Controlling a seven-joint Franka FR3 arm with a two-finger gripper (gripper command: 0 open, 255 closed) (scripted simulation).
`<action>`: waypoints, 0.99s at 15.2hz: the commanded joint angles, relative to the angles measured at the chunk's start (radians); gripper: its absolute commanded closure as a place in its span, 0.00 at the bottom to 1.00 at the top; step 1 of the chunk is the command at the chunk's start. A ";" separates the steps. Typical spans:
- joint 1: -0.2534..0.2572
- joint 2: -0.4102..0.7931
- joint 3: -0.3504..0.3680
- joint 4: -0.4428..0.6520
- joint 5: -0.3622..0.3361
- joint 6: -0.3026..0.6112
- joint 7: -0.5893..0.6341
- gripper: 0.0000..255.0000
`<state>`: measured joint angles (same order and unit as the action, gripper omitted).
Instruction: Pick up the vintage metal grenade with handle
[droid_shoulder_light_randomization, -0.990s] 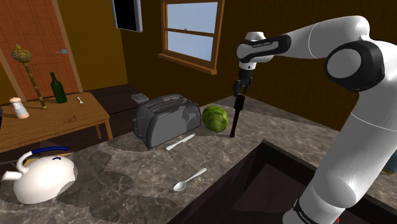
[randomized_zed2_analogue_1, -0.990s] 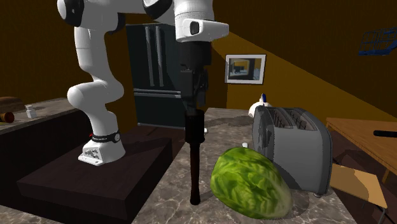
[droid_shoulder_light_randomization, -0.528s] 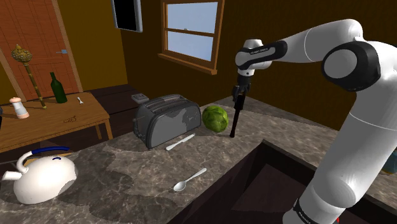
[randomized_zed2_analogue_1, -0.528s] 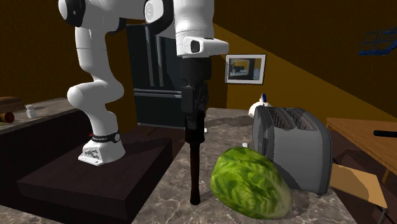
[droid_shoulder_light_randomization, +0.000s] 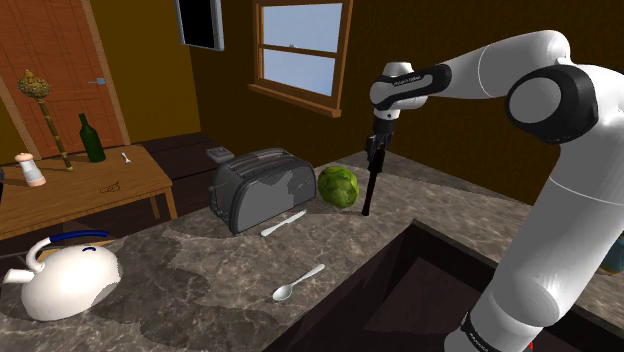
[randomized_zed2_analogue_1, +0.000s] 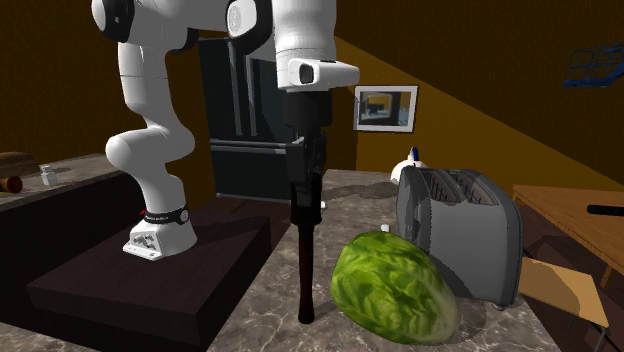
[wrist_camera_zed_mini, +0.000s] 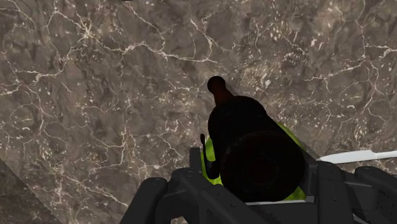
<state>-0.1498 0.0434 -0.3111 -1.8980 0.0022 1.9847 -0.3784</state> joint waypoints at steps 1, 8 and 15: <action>0.000 0.001 0.000 -0.001 0.000 -0.001 0.000 1.00; 0.002 -0.012 0.001 0.067 -0.004 -0.080 0.004 1.00; 0.002 -0.016 0.001 0.156 -0.006 -0.173 0.004 1.00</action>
<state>-0.1483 0.0256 -0.3102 -1.7585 -0.0041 1.8261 -0.3745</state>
